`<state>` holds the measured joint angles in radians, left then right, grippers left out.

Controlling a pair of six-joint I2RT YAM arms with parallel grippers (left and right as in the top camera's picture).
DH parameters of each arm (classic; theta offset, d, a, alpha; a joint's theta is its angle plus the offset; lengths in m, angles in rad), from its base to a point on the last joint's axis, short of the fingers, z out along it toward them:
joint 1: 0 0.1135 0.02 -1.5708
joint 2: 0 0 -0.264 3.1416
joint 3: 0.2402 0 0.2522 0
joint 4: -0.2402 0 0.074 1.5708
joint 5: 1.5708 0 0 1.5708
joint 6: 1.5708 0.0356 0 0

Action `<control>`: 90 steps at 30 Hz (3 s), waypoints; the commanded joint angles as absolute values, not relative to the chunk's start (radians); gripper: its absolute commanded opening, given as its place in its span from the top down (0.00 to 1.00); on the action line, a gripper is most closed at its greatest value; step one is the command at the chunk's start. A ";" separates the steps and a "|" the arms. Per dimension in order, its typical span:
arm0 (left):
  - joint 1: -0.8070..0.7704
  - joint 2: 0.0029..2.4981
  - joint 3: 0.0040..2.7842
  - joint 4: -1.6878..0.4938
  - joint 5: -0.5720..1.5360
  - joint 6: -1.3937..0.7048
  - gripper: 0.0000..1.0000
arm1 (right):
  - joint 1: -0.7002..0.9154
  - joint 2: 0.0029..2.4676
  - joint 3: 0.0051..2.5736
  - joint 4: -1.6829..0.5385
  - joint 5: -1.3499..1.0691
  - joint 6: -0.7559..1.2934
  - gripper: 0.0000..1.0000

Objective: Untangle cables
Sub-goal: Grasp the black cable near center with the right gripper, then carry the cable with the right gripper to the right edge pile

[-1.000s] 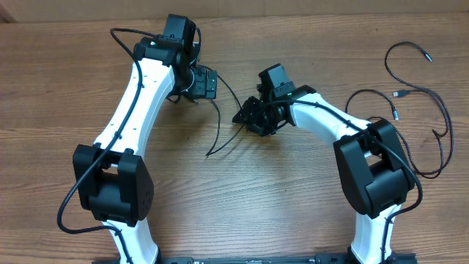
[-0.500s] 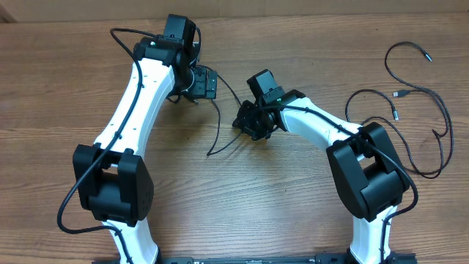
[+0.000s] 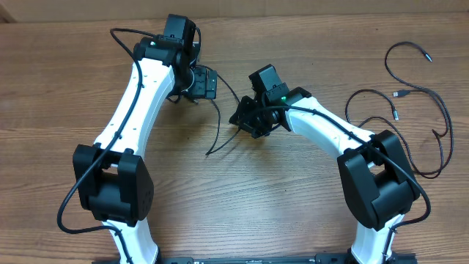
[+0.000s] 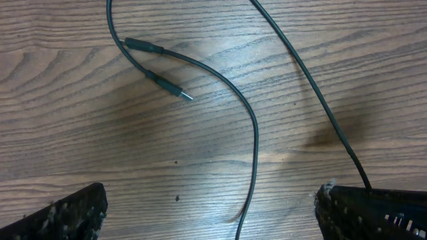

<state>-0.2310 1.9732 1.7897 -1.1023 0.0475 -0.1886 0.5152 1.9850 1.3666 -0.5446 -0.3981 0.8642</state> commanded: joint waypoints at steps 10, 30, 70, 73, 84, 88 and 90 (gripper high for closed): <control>-0.229 1.969 1.816 -1.102 0.041 -0.206 0.01 | 0.556 1.975 1.346 -0.555 -0.324 0.894 0.96; -0.229 1.969 1.816 -1.102 0.041 -0.206 0.00 | 0.487 1.670 1.622 -1.020 -0.129 0.361 0.96; -0.229 1.969 1.816 -1.102 0.041 -0.206 0.01 | 0.464 1.579 1.555 -1.262 -0.008 0.422 0.96; -0.229 1.969 1.816 -1.102 0.041 -0.206 0.00 | 0.460 1.579 1.542 -1.264 -0.008 0.422 0.96; -0.229 1.969 1.816 -1.102 0.041 -0.206 0.00 | 0.358 1.579 1.548 -1.065 -0.077 0.422 0.96; -0.229 1.969 1.816 -1.102 0.041 -0.206 0.01 | 0.274 1.578 1.564 -0.871 -0.118 0.422 0.96; -0.229 1.969 1.816 -1.102 0.041 -0.206 0.00 | 0.228 1.578 1.571 -0.766 -0.174 0.422 0.96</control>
